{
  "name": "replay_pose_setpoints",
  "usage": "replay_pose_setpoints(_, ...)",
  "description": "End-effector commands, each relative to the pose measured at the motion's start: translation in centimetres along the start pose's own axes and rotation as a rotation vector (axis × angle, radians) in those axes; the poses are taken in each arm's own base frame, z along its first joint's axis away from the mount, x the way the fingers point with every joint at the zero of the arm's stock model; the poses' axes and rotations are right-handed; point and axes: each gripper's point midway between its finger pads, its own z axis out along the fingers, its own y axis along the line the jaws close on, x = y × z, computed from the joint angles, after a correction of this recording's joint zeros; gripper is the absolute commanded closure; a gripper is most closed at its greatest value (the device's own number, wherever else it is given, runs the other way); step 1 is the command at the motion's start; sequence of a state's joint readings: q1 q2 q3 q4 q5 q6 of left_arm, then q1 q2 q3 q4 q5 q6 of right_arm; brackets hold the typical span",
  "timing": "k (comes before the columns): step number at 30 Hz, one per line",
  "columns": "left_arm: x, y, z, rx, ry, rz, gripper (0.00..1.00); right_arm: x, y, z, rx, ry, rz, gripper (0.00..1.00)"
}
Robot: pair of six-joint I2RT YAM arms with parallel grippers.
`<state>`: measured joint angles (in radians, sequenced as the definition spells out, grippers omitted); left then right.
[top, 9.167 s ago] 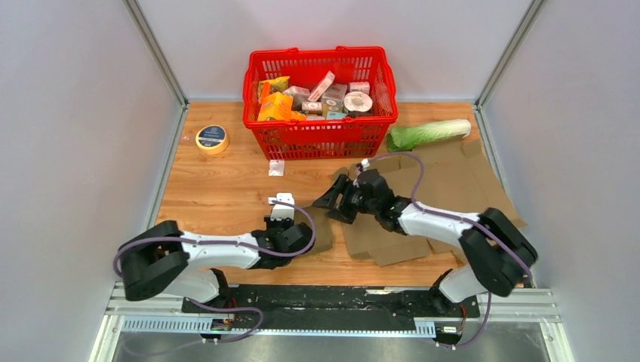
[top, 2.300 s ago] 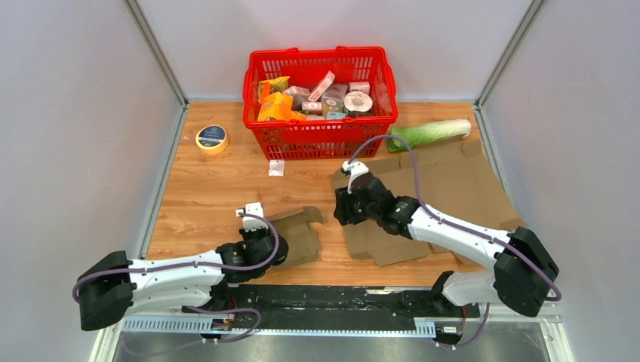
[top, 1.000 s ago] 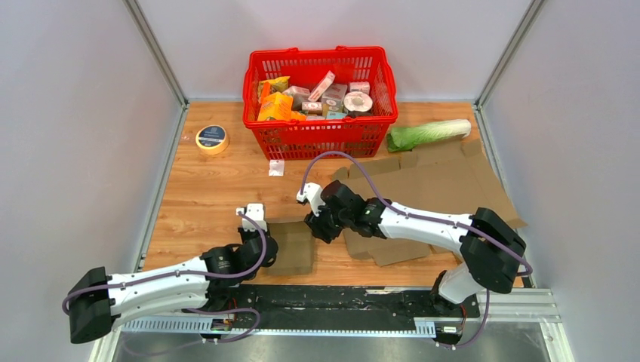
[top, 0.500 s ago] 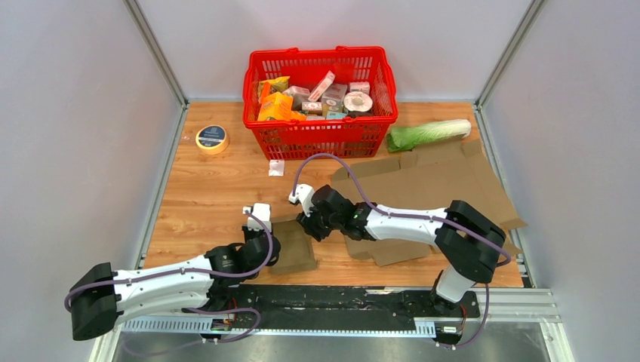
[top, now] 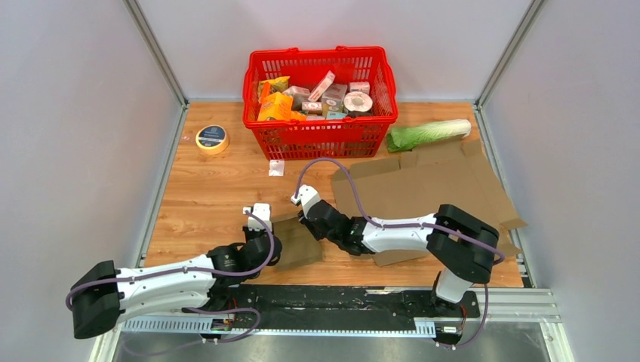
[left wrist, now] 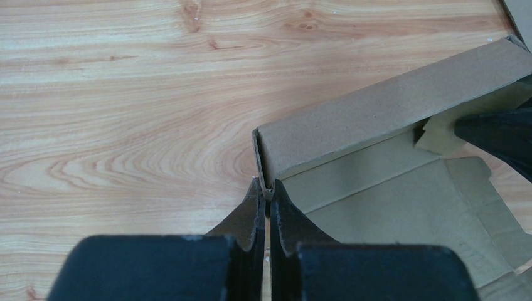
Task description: Fold the paper box
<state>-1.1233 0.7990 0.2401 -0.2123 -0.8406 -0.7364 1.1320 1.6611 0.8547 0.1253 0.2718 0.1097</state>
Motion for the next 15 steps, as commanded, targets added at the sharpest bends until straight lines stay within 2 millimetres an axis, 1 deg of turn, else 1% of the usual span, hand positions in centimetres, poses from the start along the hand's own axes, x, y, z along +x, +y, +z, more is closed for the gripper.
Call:
replay_pose_setpoints(1, -1.2, -2.5, -0.2, 0.081, -0.015, -0.106, 1.0, -3.2, 0.7, 0.7, 0.044, -0.166, 0.095, 0.81)
replay_pose_setpoints(2, -1.2, -2.5, -0.2, 0.08, -0.016, -0.11, 1.0, -2.9, 0.4, 0.8, 0.068, -0.174, 0.109, 0.85)
replay_pose_setpoints(3, -1.2, -2.5, -0.1, 0.08, -0.016, -0.118, 1.0, -3.0, 0.4, 0.9, 0.073, -0.186, 0.12, 0.87)
replay_pose_setpoints(4, -1.2, -2.5, -0.1, 0.077, -0.017, -0.118, 1.0, -3.6, 0.6, 1.0, 0.068, -0.219, 0.139, 0.89)
replay_pose_setpoints(5, -1.2, -2.5, -0.1, 0.075, -0.018, -0.123, 1.0, -3.0, 0.7, 1.4, 0.072, -0.218, 0.145, 0.88)
replay_pose_setpoints(6, -1.3, -2.6, -0.1, 0.073, -0.017, -0.125, 1.0, -3.2, 1.0, 1.4, 0.072, -0.232, 0.15, 0.87)
replay_pose_setpoints(7, -1.2, -2.5, 0.0, 0.066, -0.016, -0.122, 1.0, -3.9, 1.2, 1.4, 0.079, -0.267, 0.164, 0.87)
replay_pose_setpoints(8, -1.3, -2.5, 0.0, 0.061, -0.015, -0.122, 1.0, -3.7, 0.8, 1.7, 0.121, -0.275, 0.166, 0.87)
replay_pose_setpoints(9, -1.5, -2.5, 0.0, 0.054, -0.018, -0.138, 1.0, -4.0, 1.1, 1.8, 0.135, -0.291, 0.171, 0.89)
replay_pose_setpoints(10, -1.2, -2.0, 0.0, 0.024, -0.009, -0.13, 1.0, -4.1, 1.3, 2.0, 0.154, -0.299, 0.176, 0.95)
replay_pose_setpoints(11, -1.2, -1.8, 0.1, 0.009, -0.009, -0.138, 1.0, -3.5, 0.2, 2.3, 0.249, -0.293, 0.173, 1.0)
replay_pose_setpoints(12, -1.2, -1.8, 0.2, -0.007, -0.005, -0.168, 1.0, -4.7, 1.3, 2.2, 0.285, -0.325, 0.192, 1.0)
replay_pose_setpoints(13, -0.9, -1.4, 0.2, -0.032, 0.0, -0.17, 1.0, -4.2, 1.0, 2.0, 0.361, -0.321, 0.198, 1.0)
replay_pose_setpoints(14, -0.8, -1.1, 0.2, -0.05, 0.004, -0.182, 1.0, -3.3, -0.5, 1.7, 0.516, -0.337, 0.207, 1.0)
replay_pose_setpoints(15, -0.9, -1.1, 0.2, -0.069, 0.006, -0.232, 1.0, -3.4, 0.5, 1.4, 0.555, -0.361, 0.243, 1.0)
